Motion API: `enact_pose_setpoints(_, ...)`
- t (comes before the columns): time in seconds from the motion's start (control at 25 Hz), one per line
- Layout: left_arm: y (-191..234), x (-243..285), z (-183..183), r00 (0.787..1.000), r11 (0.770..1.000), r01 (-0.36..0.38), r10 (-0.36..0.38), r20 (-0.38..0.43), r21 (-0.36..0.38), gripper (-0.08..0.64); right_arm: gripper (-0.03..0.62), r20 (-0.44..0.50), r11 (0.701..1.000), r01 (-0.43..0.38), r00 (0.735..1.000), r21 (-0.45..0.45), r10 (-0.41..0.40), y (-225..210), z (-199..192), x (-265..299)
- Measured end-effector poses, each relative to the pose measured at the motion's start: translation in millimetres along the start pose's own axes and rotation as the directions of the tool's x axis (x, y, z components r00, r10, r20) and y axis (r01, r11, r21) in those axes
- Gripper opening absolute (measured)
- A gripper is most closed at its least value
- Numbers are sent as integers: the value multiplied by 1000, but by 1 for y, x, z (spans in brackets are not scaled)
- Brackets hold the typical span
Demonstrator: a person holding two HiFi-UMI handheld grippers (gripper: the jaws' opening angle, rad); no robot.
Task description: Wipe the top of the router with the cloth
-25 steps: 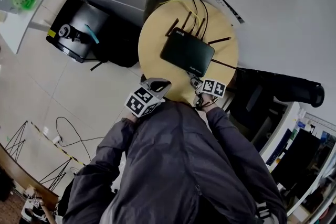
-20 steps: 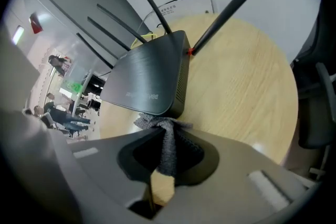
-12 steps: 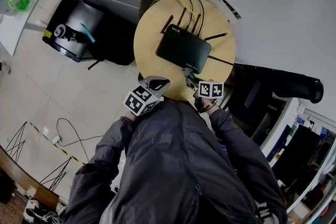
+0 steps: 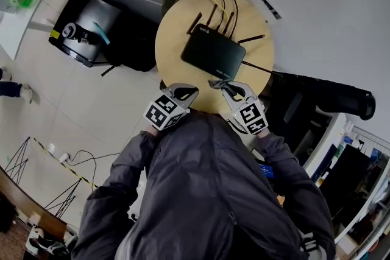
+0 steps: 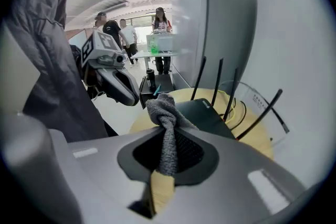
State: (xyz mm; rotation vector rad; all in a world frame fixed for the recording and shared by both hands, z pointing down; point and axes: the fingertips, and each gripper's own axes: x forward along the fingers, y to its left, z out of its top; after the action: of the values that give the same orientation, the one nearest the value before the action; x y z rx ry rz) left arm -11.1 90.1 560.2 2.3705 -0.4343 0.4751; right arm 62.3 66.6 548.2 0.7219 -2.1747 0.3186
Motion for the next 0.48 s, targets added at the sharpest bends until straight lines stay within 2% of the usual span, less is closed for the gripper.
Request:
enact_pose_setpoints(0.24,3,-4,1,1000,1000,-23,23,11,-3,0,38,13,997,-11,1000,-81,13,1,9,-10)
enact_pose_setpoints(0.48,6,-9,-1,999,999,-43,44,19,-8,0,38,2,994,-38,999,-99,39,5,7,-4)
